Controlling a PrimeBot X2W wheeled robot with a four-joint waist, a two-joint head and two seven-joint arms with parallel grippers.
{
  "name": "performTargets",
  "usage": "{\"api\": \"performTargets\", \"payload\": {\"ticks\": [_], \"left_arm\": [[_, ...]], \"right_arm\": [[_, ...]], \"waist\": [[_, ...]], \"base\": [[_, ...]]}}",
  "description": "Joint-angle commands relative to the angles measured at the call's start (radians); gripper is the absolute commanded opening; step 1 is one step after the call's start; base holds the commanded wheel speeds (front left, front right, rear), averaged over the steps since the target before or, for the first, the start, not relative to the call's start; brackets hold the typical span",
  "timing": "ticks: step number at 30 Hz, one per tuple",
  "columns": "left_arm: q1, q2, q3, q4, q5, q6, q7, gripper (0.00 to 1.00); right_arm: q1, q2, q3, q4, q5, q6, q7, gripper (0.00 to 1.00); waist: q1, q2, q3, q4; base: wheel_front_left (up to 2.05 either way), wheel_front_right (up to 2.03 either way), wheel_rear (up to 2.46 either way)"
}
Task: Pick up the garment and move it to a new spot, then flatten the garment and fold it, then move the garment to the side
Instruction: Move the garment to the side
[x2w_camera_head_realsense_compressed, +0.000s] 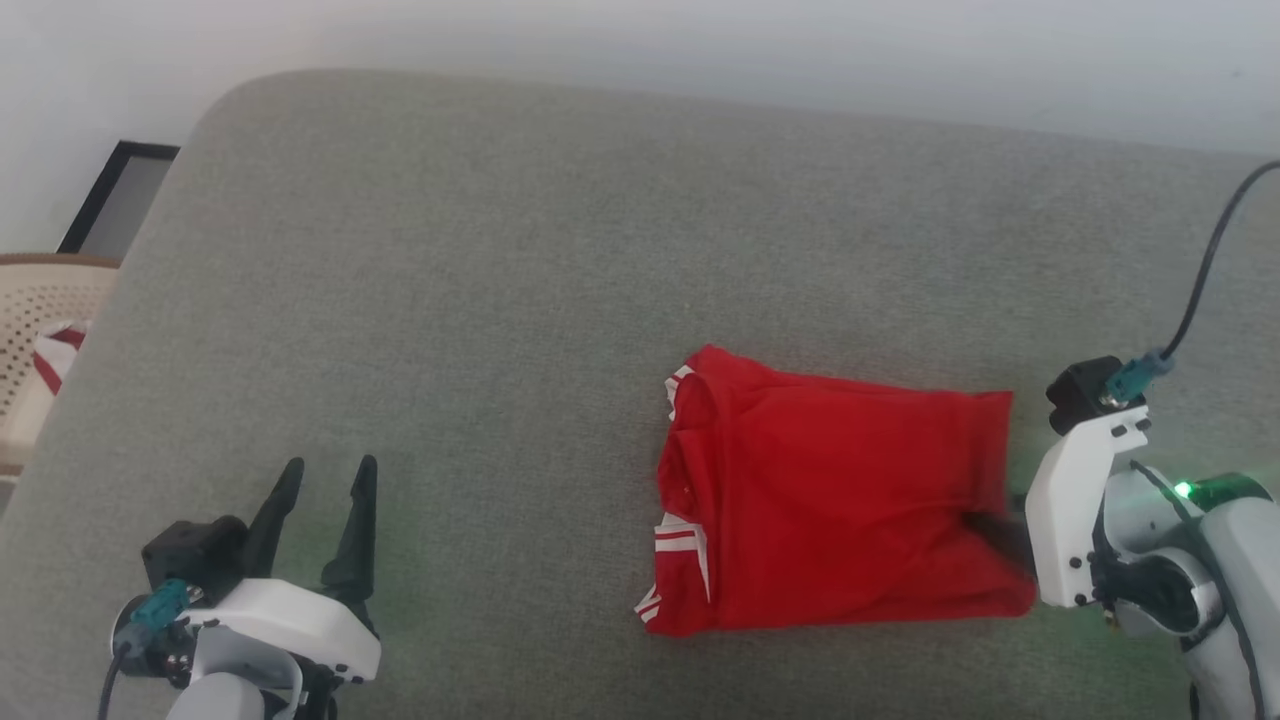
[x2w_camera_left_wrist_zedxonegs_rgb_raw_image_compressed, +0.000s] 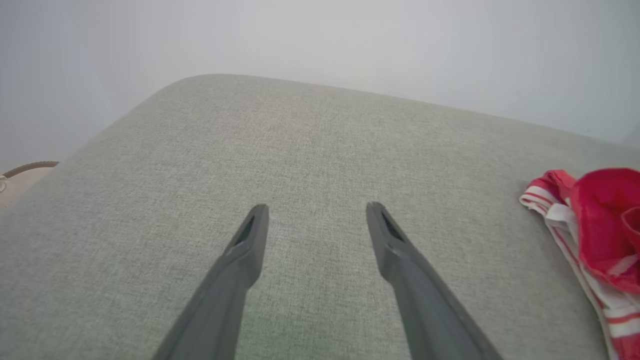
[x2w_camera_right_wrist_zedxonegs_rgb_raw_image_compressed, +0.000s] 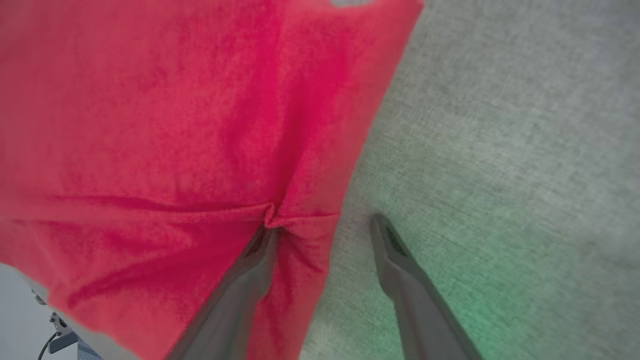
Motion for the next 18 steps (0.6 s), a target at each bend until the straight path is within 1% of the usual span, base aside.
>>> {"api": "performTargets", "payload": {"ticks": [1, 8, 13, 18], "left_arm": [[-0.01, -0.006, -0.003, 0.003, -0.002, -0.002, -0.004, 1.0], [-0.023, -0.004, 0.001, 0.008, -0.003, -0.002, -0.004, 1.0], [-0.031, 0.003, 0.003, -0.008, 0.011, -0.002, -0.004, 1.0], [-0.054, 0.013, -0.004, -0.028, 0.019, -0.002, -0.004, 1.0]], "right_arm": [[0.019, 0.026, 0.022, 0.014, -0.008, 0.0, 0.025, 0.0], [0.012, 0.037, -0.038, -0.038, -0.031, 0.0, 0.024, 0.0], [0.002, 0.006, -0.101, -0.086, -0.06, -0.001, 0.016, 0.0], [-0.023, -0.024, -0.184, -0.102, -0.074, -0.001, 0.013, 0.0]], "waist": [[0.0, 0.0, 0.007, 0.006], [0.0, 0.0, 0.015, 0.003], [0.0, 0.0, 0.019, -0.027], [0.0, 0.0, 0.035, -0.075]], "base": [[0.0, 0.0, 0.0], [0.0, 0.0, 0.0], [0.0, 0.0, 0.0], [0.0, 0.0, 0.0]]}}
